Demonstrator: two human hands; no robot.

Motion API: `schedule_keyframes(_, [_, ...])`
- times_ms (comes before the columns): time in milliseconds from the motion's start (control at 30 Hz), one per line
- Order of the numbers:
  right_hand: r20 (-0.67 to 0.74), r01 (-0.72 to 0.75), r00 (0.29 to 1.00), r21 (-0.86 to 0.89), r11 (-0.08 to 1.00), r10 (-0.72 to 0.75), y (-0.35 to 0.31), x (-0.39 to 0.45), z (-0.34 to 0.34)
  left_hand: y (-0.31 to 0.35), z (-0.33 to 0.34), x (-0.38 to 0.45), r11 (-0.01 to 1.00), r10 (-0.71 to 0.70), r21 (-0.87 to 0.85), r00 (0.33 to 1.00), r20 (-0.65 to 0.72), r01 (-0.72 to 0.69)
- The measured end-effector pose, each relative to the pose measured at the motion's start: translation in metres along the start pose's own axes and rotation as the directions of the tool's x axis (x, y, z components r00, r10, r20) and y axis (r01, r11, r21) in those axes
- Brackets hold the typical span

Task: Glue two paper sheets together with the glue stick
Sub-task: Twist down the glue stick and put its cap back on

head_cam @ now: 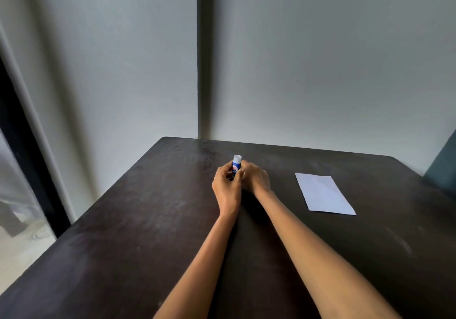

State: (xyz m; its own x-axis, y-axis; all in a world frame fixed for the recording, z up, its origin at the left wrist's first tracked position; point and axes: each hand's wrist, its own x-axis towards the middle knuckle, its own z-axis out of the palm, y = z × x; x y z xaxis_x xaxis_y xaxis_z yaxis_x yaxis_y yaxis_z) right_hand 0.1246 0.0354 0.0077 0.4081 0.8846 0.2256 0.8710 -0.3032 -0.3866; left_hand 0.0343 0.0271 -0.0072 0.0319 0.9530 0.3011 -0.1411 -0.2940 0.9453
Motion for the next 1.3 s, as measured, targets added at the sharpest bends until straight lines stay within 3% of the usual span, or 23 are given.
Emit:
schedule_keyframes(100, [-0.042,-0.063,0.996,0.192,0.979,0.072,0.005,-0.007,-0.007,-0.001,0.001,-0.001,1.000,0.010,0.010,1.000,0.012,-0.010])
schedule_keyframes(167, [-0.090,-0.115,0.982,0.413,0.904,0.166,0.010,-0.014,-0.015,0.000,0.000,-0.003,1.000,0.016,0.018,0.999,0.035,-0.017])
schedule_keyframes(333, [-0.097,-0.055,0.962,0.848,0.526,0.256,0.032,-0.049,-0.043,0.011,0.006,-0.019,0.995,0.078,0.041,0.971,0.227,-0.089])
schedule_keyframes(433, [-0.073,0.021,0.975,0.971,0.238,0.212,0.049,-0.066,-0.056,0.017,0.022,-0.033,0.985,0.109,0.087,0.923,0.369,-0.151])
schedule_keyframes(500, [-0.081,0.050,0.969,0.989,0.140,0.233,0.057,-0.073,-0.058,0.020,0.033,-0.044,0.978,0.122,0.100,0.895,0.430,-0.181])
schedule_keyframes(667, [-0.131,0.067,0.938,0.977,0.205,0.321,0.065,-0.079,-0.052,0.017,0.041,-0.050,0.971,0.125,0.118,0.858,0.498,-0.209])
schedule_keyframes(833, [-0.155,0.081,0.962,0.947,0.310,0.223,0.072,-0.074,-0.046,0.014,0.039,-0.045,0.979,0.100,0.104,0.856,0.507,-0.176])
schedule_keyframes(1067, [-0.198,0.115,0.976,0.821,0.559,0.091,0.078,-0.074,-0.047,0.010,0.040,-0.044,0.994,0.024,0.087,0.881,0.473,-0.074])
schedule_keyframes(1167, [-0.169,0.121,0.985,0.758,0.641,0.014,0.083,-0.076,-0.049,0.010,0.038,-0.044,0.998,-0.001,0.058,0.889,0.457,-0.028])
schedule_keyframes(1300, [-0.004,0.077,0.995,0.678,0.731,-0.100,0.092,-0.083,-0.054,0.007,0.037,-0.042,0.999,-0.040,0.031,0.881,0.472,0.028])
